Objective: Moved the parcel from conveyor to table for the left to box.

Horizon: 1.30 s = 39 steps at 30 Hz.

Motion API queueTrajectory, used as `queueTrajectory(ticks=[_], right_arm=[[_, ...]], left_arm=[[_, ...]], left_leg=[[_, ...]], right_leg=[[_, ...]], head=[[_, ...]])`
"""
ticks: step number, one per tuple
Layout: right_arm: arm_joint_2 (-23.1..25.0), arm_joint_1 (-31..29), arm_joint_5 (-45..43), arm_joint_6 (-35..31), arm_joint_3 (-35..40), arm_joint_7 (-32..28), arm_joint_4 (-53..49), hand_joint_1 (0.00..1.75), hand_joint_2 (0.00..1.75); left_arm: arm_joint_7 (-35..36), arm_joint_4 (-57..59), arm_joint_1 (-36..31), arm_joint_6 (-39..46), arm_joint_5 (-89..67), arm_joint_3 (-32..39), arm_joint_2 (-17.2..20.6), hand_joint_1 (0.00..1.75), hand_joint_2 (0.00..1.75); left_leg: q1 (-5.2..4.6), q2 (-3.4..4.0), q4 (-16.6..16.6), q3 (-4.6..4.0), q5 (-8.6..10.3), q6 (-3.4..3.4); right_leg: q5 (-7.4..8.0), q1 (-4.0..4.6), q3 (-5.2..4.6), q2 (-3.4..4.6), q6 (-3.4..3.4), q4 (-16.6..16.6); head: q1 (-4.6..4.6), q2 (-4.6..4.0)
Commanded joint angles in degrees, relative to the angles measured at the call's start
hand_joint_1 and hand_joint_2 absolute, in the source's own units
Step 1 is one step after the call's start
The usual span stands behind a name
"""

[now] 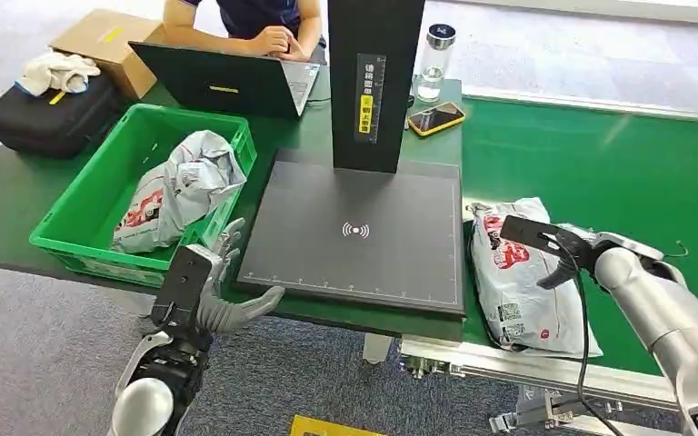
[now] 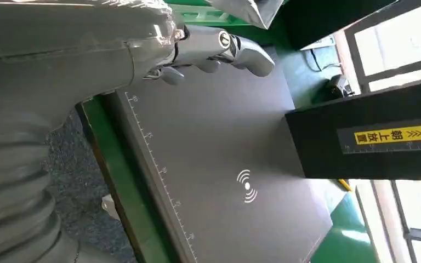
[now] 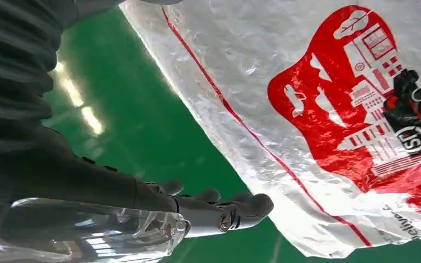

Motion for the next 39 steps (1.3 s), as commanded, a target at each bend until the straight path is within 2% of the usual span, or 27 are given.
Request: queueTrajectory(ticks=[1, 6, 16, 23, 30, 38, 39], right_arm=[[3.38, -3.10, 0.04, 0.75, 4.31, -0.55, 4.01, 0.00, 1.75], [3.70, -2.90, 0.00, 1.18, 4.93, -0.99, 3.96, 0.00, 1.75], [9.56, -1.93, -0.03, 0.85, 7.62, -0.03, 8.36, 0.00, 1.75], [10.00, 0.97, 0.41, 1.45, 9.83, -0.41, 9.38, 0.00, 1.75], [9.63, -0.37, 0.29, 3.55, 10.84, -0.53, 9.91, 0.00, 1.75], [8.83, 0.77, -0.26, 3.34, 11.15, -0.47, 9.56, 0.00, 1.75], [8.66, 0.90, -0.44, 3.29, 11.02, -0.61, 9.48, 0.80, 1.75]], left_arm=[[0.47, 1.70, -1.39, 0.00, 0.02, -1.27, 1.86, 0.00, 1.75], [0.58, 1.71, -1.44, 0.07, 0.00, -1.26, 1.80, 0.00, 1.75], [1.29, 0.87, -1.12, 0.68, -0.44, -1.08, 1.30, 0.00, 1.75], [1.62, 1.17, -1.58, 0.43, -0.85, -1.75, 0.83, 0.00, 1.75], [1.76, 0.53, -0.84, 0.52, -0.94, -1.50, 0.71, 0.00, 1.75], [1.94, 0.45, -0.84, 0.47, -1.09, -1.68, 0.60, 0.00, 1.75], [1.95, 0.43, -0.84, 0.47, -1.09, -1.70, 0.58, 0.00, 1.75]], left_leg=[[0.03, 0.24, -0.09, 0.21, -0.04, -0.07], [0.03, 0.24, -0.14, 0.30, -0.04, -0.10], [0.05, 0.26, -0.11, 0.24, -0.03, -0.09], [0.09, 0.10, -0.13, 0.26, -0.01, -0.09], [0.07, 0.13, -0.12, 0.26, -0.01, -0.10], [0.08, 0.04, -0.09, 0.24, 0.00, -0.08], [0.07, 0.04, -0.13, 0.31, 0.00, -0.09]], right_leg=[[0.03, 0.04, 0.12, 0.25, -0.14, -0.08], [0.02, 0.04, 0.20, 0.26, -0.19, -0.11], [0.04, 0.06, 0.13, 0.27, -0.14, -0.09], [0.02, 0.10, 0.24, 0.12, -0.12, -0.18], [0.02, 0.08, 0.21, 0.14, -0.16, -0.13], [0.00, 0.08, 0.22, 0.06, -0.11, -0.13], [0.00, 0.08, 0.29, 0.06, -0.13, -0.17]], head=[[0.02, 0.02], [0.02, 0.00], [0.00, 0.02], [0.02, 0.02], [0.02, 0.00], [0.02, 0.00], [0.02, 0.00]])
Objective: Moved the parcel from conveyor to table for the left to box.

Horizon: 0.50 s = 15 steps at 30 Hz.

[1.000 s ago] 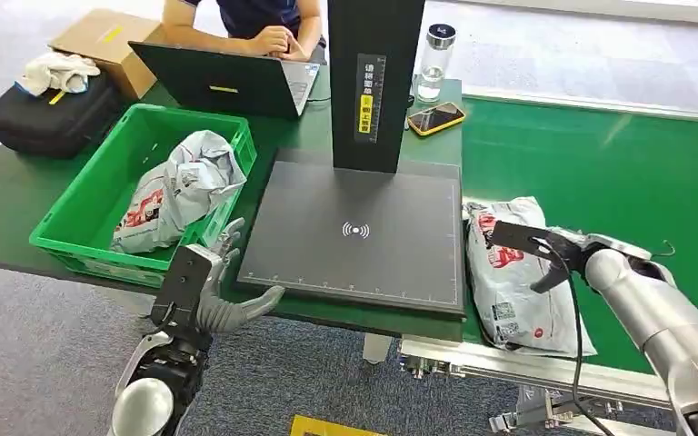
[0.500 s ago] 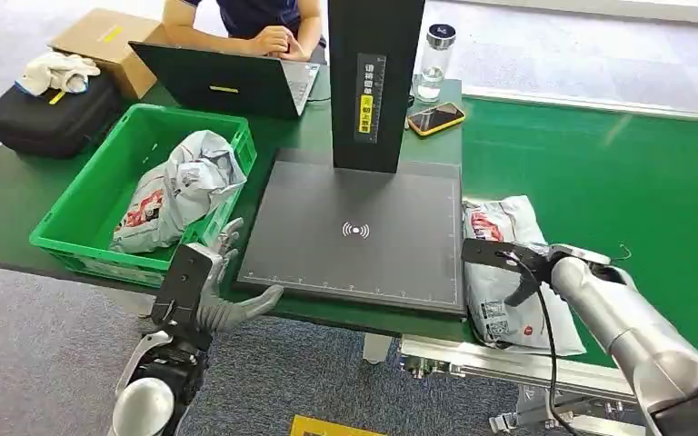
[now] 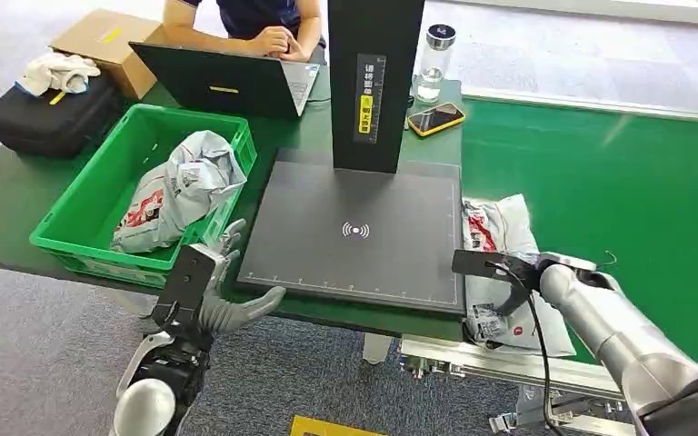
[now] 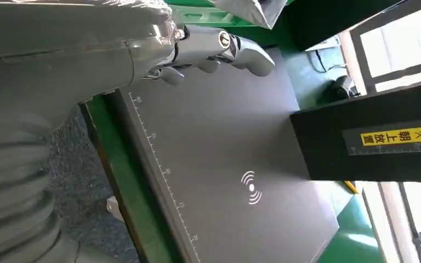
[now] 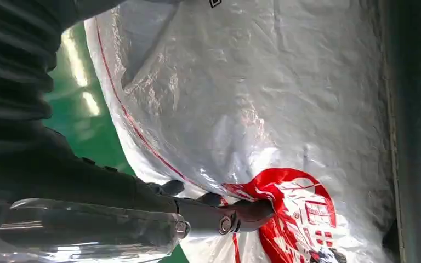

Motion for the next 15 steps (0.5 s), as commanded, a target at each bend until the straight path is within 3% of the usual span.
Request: queueTrajectory(ticks=[1, 15], right_arm=[[0.81, 0.72, -0.98, 0.38, 2.13, 0.33, 3.66, 1.75, 1.75], [-1.96, 1.62, -1.86, 1.24, 2.46, 0.33, 1.69, 1.75, 1.75]], left_arm=[[0.62, 0.65, -0.84, -0.27, -0.14, -1.23, 0.52, 0.00, 1.75], [0.98, 0.55, -0.92, -0.51, -0.28, -1.57, 0.46, 0.00, 1.75]], left_leg=[[0.06, 0.00, -0.10, 0.19, -0.02, -0.06], [0.05, -0.07, -0.06, 0.24, 0.00, -0.05]], right_leg=[[0.00, 0.07, 0.20, 0.02, -0.11, -0.13], [0.00, 0.06, 0.27, -0.06, -0.10, -0.13]], head=[[0.00, 0.02], [0.00, 0.02]])
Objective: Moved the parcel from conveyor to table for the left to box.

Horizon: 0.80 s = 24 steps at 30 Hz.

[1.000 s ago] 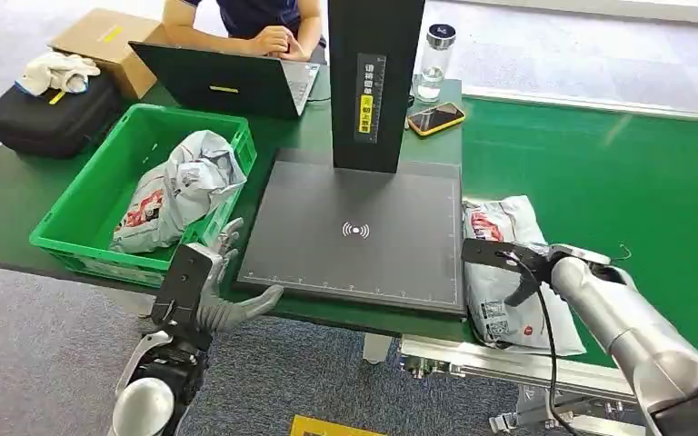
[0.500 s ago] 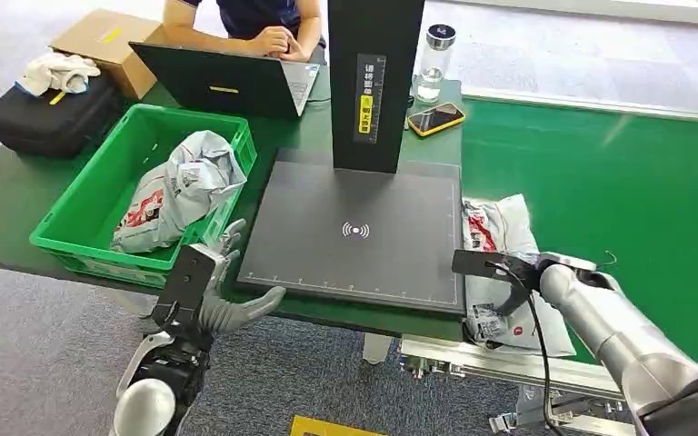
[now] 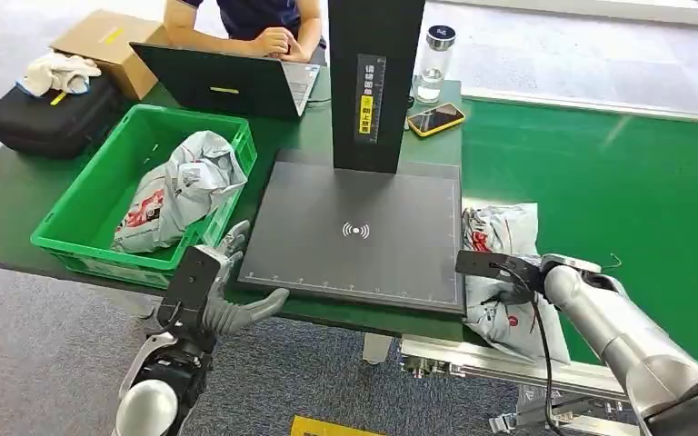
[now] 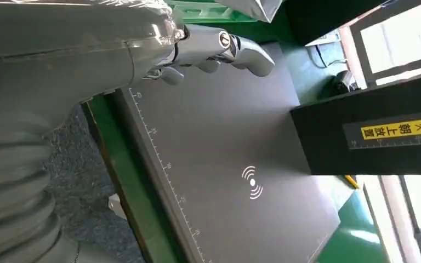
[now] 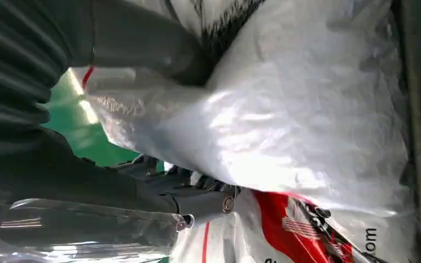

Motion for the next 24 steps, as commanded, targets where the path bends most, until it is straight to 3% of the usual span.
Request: queueTrajectory(ticks=[1, 24], right_arm=[[-0.80, 1.29, -0.24, 0.83, 2.11, 0.26, 1.41, 1.75, 1.75], [-0.46, 2.15, -0.66, -1.71, 1.60, 0.73, 0.04, 1.75, 1.75]], left_arm=[[0.50, 0.59, -0.93, -0.30, -0.11, -0.82, 0.46, 0.00, 1.75], [1.06, -0.77, 0.03, -0.23, -0.35, -0.54, 0.35, 0.00, 1.75]], left_leg=[[0.04, -0.05, -0.06, 0.10, 0.00, -0.04], [0.04, 0.03, -0.07, 0.09, -0.01, -0.05]], right_leg=[[-0.01, 0.05, 0.13, -0.04, -0.09, -0.08], [0.01, 0.05, 0.11, 0.04, -0.10, -0.09]], head=[[-0.02, 0.00], [0.00, 0.00]])
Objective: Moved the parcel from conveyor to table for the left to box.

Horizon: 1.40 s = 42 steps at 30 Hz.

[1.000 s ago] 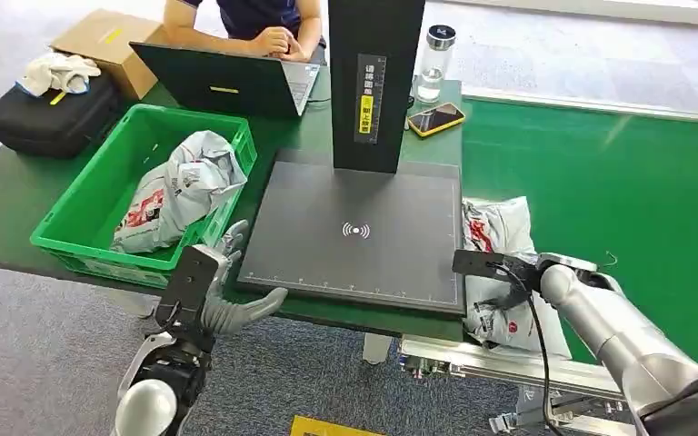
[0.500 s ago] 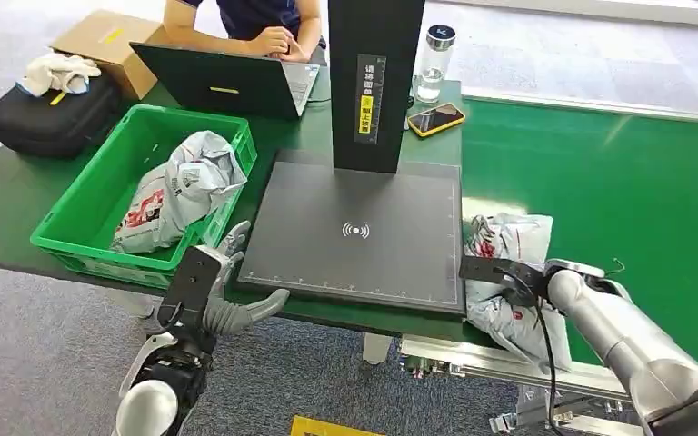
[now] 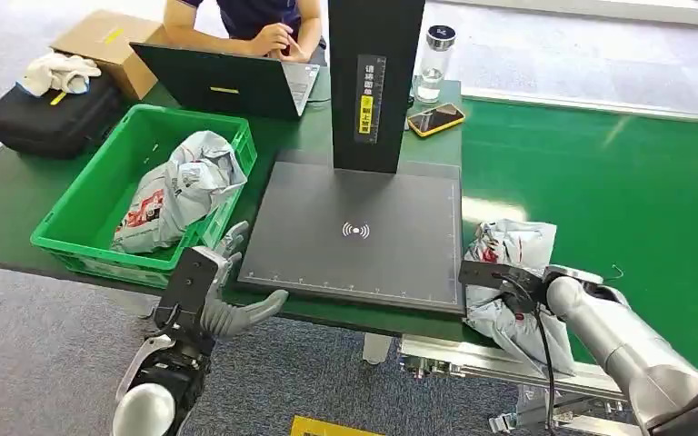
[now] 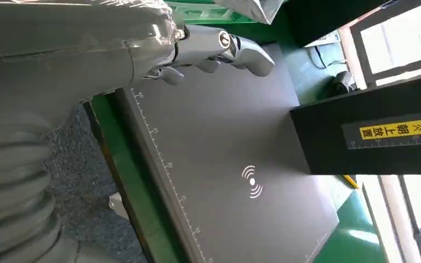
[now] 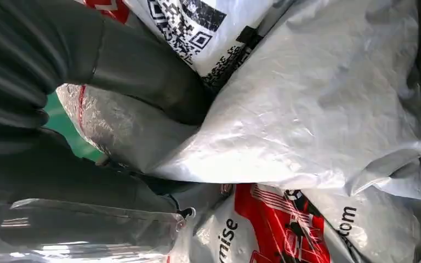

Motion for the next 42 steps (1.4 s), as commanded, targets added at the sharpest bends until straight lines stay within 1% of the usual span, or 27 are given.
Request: queueTrajectory(ticks=[1, 3, 6, 10, 14, 15, 16, 17, 19, 20, 22, 23, 24, 25, 26, 27, 31, 34, 36, 39, 42], right_arm=[[0.40, 0.26, 0.00, 0.41, 0.95, 0.44, 0.43, 1.75, 1.75], [0.40, 0.26, 0.00, 0.41, 0.95, 0.44, 0.43, 1.75, 1.75], [1.78, 0.27, -0.37, -4.80, -0.48, 0.00, -0.47, 1.75, 1.75], [3.78, -0.08, -1.76, -11.15, -4.26, -1.16, -2.18, 1.75, 1.75], [4.48, 2.01, -2.96, -15.92, -8.77, -2.79, -6.20, 1.75, 1.75], [4.57, 3.05, -3.66, -17.47, -10.25, -3.66, -7.79, 1.75, 1.75], [4.75, 4.04, -4.38, -19.29, -12.11, -4.33, -9.64, 1.75, 1.75], [6.16, 6.31, -8.46, -27.08, -18.98, -8.49, -13.35, 1.75, 1.75], [6.71, 8.62, -9.76, -29.73, -23.48, -8.95, -18.64, 1.75, 1.75], [7.24, 9.40, -10.61, -31.26, -25.62, -9.61, -20.08, 1.75, 1.75], [8.37, 10.24, -12.19, -33.36, -29.14, -11.73, -21.93, 1.75, 1.75], [8.75, 10.36, -12.66, -34.27, -30.07, -12.75, -22.44, 1.75, 1.75], [9.17, 10.38, -13.28, -34.63, -31.00, -13.46, -22.87, 1.75, 1.75], [9.45, 10.16, -13.44, -35.04, -31.31, -13.87, -23.20, 1.75, 1.75], [9.46, 10.03, -13.44, -35.00, -31.30, -13.86, -23.25, 1.75, 1.75], [9.46, 10.03, -13.44, -35.00, -31.30, -13.86, -23.25, 1.75, 1.75], [9.45, 10.04, -13.44, -34.98, -31.30, -13.86, -23.23, 1.75, 1.75], [9.45, 10.04, -13.44, -34.98, -31.30, -13.86, -23.23, 1.75, 1.75], [9.45, 10.04, -13.44, -34.98, -31.30, -13.86, -23.23, 1.75, 1.75], [10.12, 9.80, -14.75, -36.70, -32.69, -15.86, -23.73, 1.75, 1.75], [10.40, 10.91, -17.02, -39.43, -33.92, -17.93, -27.28, 1.75, 1.75]], left_arm=[[0.39, 0.74, -0.76, -0.14, -0.11, -0.50, 0.46, 0.00, 1.75], [0.39, 0.74, -0.76, -0.14, -0.11, -0.50, 0.46, 0.00, 1.75], [0.66, -0.40, 0.37, 0.02, -0.29, 0.06, 0.43, 0.00, 1.75], [0.79, -1.76, 1.50, 0.27, -0.32, 0.41, 0.83, 0.00, 1.75], [0.67, -2.12, 2.02, 0.83, -0.14, 0.62, 0.96, 0.00, 1.75], [0.54, -2.21, 2.27, 1.05, -0.07, 0.52, 1.18, 0.00, 1.75], [0.20, -2.23, 2.54, 1.49, 0.18, 0.52, 1.28, 0.00, 1.75], [-0.59, -1.50, 2.24, 2.01, 0.61, 0.15, 1.63, 0.00, 1.75], [-1.64, 0.51, 1.15, 2.70, 1.25, -0.20, 1.66, 0.00, 1.75], [-2.06, 1.38, 0.63, 2.94, 1.41, -0.29, 1.57, 0.00, 1.75], [-2.90, 3.26, -0.62, 3.39, 1.91, -0.57, 1.53, 0.00, 1.75], [-3.19, 3.83, -1.03, 3.47, 2.16, -0.64, 1.53, 0.00, 1.75], [-3.45, 4.46, -1.48, 3.58, 2.41, -0.75, 1.57, 0.00, 1.75], [-3.55, 4.66, -1.72, 3.63, 2.54, -0.75, 1.52, 0.00, 1.75], [-3.55, 4.68, -1.76, 3.63, 2.54, -0.75, 1.52, 0.00, 1.75], [-3.55, 4.68, -1.76, 3.63, 2.54, -0.75, 1.52, 0.00, 1.75], [-3.55, 4.70, -1.75, 3.63, 2.54, -0.77, 1.52, 0.00, 1.75], [-3.55, 4.70, -1.75, 3.63, 2.54, -0.77, 1.52, 0.00, 1.75], [-3.55, 4.70, -1.75, 3.63, 2.54, -0.77, 1.52, 0.00, 1.75], [-3.65, 4.98, -1.99, 3.70, 2.82, -0.91, 1.47, 0.00, 1.75], [-3.87, 5.40, -2.19, 3.82, 3.15, -0.99, 1.30, 0.00, 1.75]], left_leg=[[0.03, 0.02, -0.05, 0.09, -0.01, -0.05], [0.03, 0.02, -0.06, 0.10, -0.01, -0.05], [0.04, 0.09, -0.08, 0.14, -0.02, -0.06], [0.03, 0.26, -0.08, 0.11, -0.04, -0.07], [0.04, 0.26, -0.09, 0.10, -0.04, -0.09], [0.05, 0.29, -0.15, 0.18, -0.03, -0.12], [0.06, 0.19, -0.09, 0.07, -0.03, -0.08], [0.07, 0.27, -0.14, 0.17, -0.05, -0.10], [0.07, 0.24, -0.18, 0.19, -0.03, -0.10], [0.03, 0.19, -0.12, 0.06, -0.02, -0.07], [0.06, 0.27, -0.18, 0.16, -0.03, -0.11], [0.03, 0.28, -0.15, 0.05, -0.02, -0.09], [0.05, 0.13, -0.19, 0.12, 0.01, -0.11], [0.04, 0.21, -0.14, 0.04, 0.00, -0.08], [0.04, 0.10, -0.15, 0.04, 0.02, -0.09], [0.03, 0.23, -0.18, 0.09, 0.01, -0.10], [0.03, 0.04, -0.11, 0.04, 0.01, -0.06], [0.05, 0.19, -0.17, 0.13, -0.02, -0.08], [0.02, 0.10, -0.10, 0.02, -0.01, -0.05], [0.04, 0.13, -0.15, 0.09, -0.01, -0.09], [0.01, 0.10, -0.09, -0.04, 0.00, -0.06]], right_leg=[[0.00, 0.04, 0.10, 0.03, -0.09, -0.07], [0.00, 0.04, 0.10, 0.03, -0.09, -0.07], [0.01, 0.05, 0.12, 0.10, -0.11, -0.10], [0.04, 0.04, 0.05, 0.27, -0.12, -0.06], [0.04, 0.05, 0.03, 0.27, -0.14, -0.05], [0.05, 0.07, 0.10, 0.31, -0.20, -0.10], [0.03, 0.07, 0.04, 0.19, -0.12, -0.07], [0.04, 0.09, 0.11, 0.28, -0.16, -0.12], [0.04, 0.09, 0.12, 0.25, -0.17, -0.14], [0.03, 0.05, 0.02, 0.20, -0.11, -0.05], [0.04, 0.08, 0.09, 0.28, -0.18, -0.11], [0.06, 0.05, -0.02, 0.30, -0.14, -0.06], [0.03, 0.07, 0.08, 0.16, -0.18, -0.09], [0.04, 0.06, -0.04, 0.24, -0.13, -0.04], [0.03, 0.07, 0.01, 0.12, -0.15, -0.06], [0.05, 0.06, 0.00, 0.25, -0.18, -0.07], [0.01, 0.05, 0.01, 0.06, -0.11, -0.05], [0.03, 0.07, 0.08, 0.20, -0.14, -0.12], [0.01, 0.03, 0.00, 0.11, -0.09, -0.04], [0.02, 0.05, 0.06, 0.15, -0.15, -0.09], [0.01, 0.02, -0.07, 0.11, -0.10, -0.02]], head=[[0.00, 0.00], [0.00, 0.00], [0.00, 0.00], [0.00, -0.02], [0.02, -0.02], [-0.02, 0.00], [0.00, 0.00], [0.00, 0.00], [0.00, 0.00], [0.00, -0.02], [-0.04, -0.02], [0.00, 0.00], [0.02, 0.00], [-0.04, -0.02], [0.02, 0.00], [0.00, 0.00], [-0.02, 0.00], [0.00, -0.02], [0.00, 0.00], [0.00, 0.00], [0.00, 0.00]])
